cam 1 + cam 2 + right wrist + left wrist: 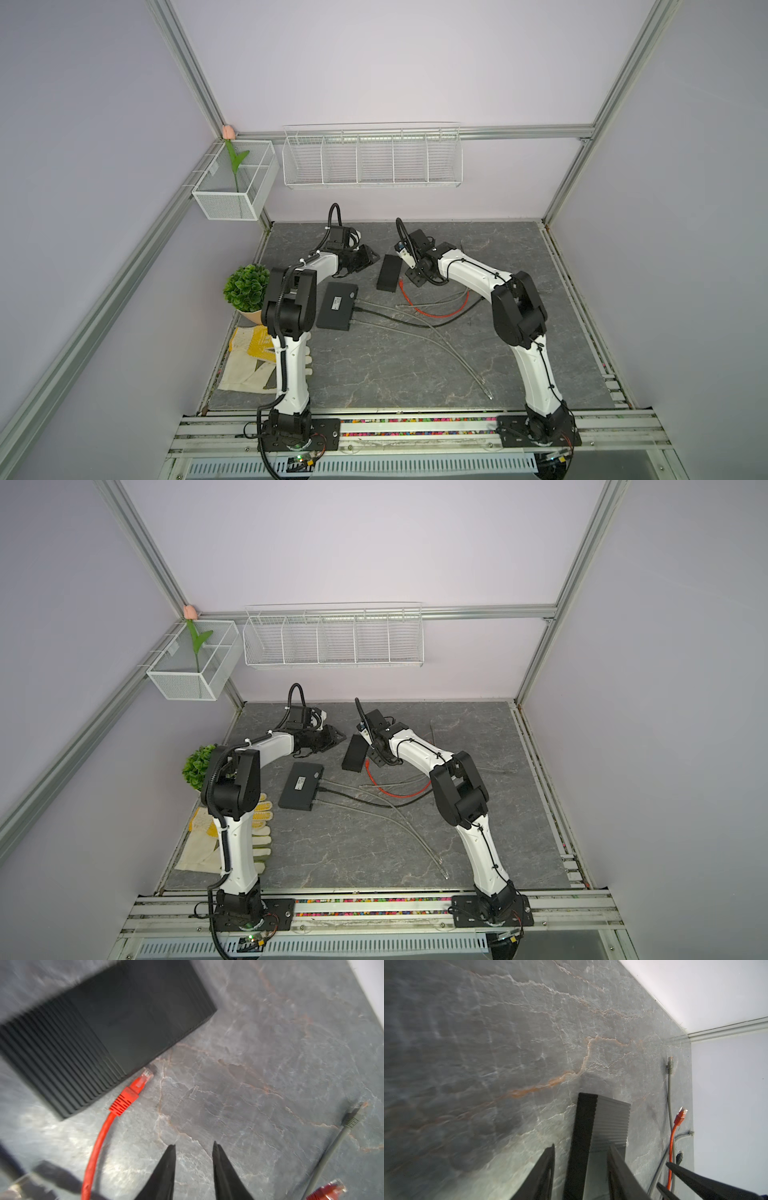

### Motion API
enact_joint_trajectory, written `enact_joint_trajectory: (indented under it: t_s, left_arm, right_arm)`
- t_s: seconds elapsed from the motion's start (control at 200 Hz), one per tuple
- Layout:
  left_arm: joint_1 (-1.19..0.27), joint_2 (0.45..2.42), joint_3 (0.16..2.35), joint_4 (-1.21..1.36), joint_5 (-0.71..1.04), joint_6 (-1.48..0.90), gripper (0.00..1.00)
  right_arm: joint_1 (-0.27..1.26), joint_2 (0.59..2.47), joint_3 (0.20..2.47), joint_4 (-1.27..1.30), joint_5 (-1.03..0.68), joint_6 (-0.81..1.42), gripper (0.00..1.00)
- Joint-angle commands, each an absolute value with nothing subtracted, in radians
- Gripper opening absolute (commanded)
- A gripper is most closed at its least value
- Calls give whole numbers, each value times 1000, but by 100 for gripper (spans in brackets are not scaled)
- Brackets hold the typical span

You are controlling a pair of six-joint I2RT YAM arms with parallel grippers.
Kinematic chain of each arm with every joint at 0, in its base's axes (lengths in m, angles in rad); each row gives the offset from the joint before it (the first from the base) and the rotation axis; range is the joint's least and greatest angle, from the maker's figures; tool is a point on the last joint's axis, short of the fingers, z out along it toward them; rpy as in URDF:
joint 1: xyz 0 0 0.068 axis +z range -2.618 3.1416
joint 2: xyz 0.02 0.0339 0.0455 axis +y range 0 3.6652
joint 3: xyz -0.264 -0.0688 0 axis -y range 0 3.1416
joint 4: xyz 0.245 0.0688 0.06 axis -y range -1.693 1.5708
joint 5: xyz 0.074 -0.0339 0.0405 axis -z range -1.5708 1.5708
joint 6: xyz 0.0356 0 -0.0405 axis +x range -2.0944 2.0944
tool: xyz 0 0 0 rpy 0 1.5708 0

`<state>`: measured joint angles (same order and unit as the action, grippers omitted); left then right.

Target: Insert the plug into the switch port

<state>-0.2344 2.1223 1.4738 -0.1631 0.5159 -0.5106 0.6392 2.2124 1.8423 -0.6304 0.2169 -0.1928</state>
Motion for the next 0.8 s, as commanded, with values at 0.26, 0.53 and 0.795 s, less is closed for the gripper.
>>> enact_joint_trajectory:
  t_s: [0.26,0.53,0.795]
  left_arm:
    - [-236,1889,1253,-57,477,-490,43]
    - [-236,1850,1150,25,486,-518,42]
    - [-236,1827,1102,54,489,-520,43]
  right_arm:
    - [649,2207,1821,-655,-75,-37,42]
    - [669,2291,1853,-678,-65,-21,44]
    - [693,2348,1867,-732,82,-29,30]
